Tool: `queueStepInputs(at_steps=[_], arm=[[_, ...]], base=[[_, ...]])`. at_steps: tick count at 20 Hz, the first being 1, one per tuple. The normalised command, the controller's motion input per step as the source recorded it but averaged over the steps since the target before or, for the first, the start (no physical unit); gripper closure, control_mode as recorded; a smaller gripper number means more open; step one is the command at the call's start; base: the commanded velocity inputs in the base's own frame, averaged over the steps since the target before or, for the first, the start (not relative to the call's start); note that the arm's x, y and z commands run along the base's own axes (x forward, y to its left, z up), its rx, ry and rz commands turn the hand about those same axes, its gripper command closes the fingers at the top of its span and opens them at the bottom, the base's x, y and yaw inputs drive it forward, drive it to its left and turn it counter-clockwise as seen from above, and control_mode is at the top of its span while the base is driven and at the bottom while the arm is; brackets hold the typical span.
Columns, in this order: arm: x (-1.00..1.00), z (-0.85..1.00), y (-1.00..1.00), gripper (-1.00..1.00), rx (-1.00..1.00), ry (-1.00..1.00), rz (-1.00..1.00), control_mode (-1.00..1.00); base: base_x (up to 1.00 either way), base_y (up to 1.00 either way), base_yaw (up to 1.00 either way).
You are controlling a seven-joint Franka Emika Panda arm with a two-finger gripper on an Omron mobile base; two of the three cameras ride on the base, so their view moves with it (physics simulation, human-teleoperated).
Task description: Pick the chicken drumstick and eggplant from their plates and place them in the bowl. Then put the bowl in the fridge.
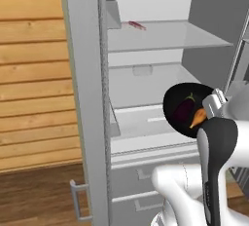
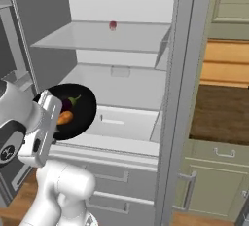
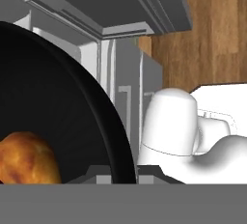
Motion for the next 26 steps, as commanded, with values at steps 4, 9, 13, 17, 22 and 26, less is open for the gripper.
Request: queueStepInputs(at_steps=[4, 9, 13, 17, 22, 26], arm=[[0.0, 0.0, 0.0, 1.0, 0.0, 0.0, 0.0, 1.0], [0.0, 0.0, 0.0, 1.0, 0.0, 0.0, 0.0, 1.0], [0.0, 0.0, 0.0, 1.0, 0.0, 0.0, 0.0, 1.0], [0.0, 0.0, 0.0, 1.0, 0.0, 0.0, 0.0, 1.0], [0.0, 0.0, 0.0, 1.0, 0.0, 0.0, 0.0, 1.0], [0.0, 0.0, 0.0, 1.0, 0.0, 0.0, 0.0, 1.0]], base=[[0.54, -0.31, -0.01], [0.69, -0.31, 0.0], [0.1, -0.02, 0.0], [0.08, 0.0, 0.0], [0.41, 0.0, 0.01], [0.49, 0.0, 0.0]])
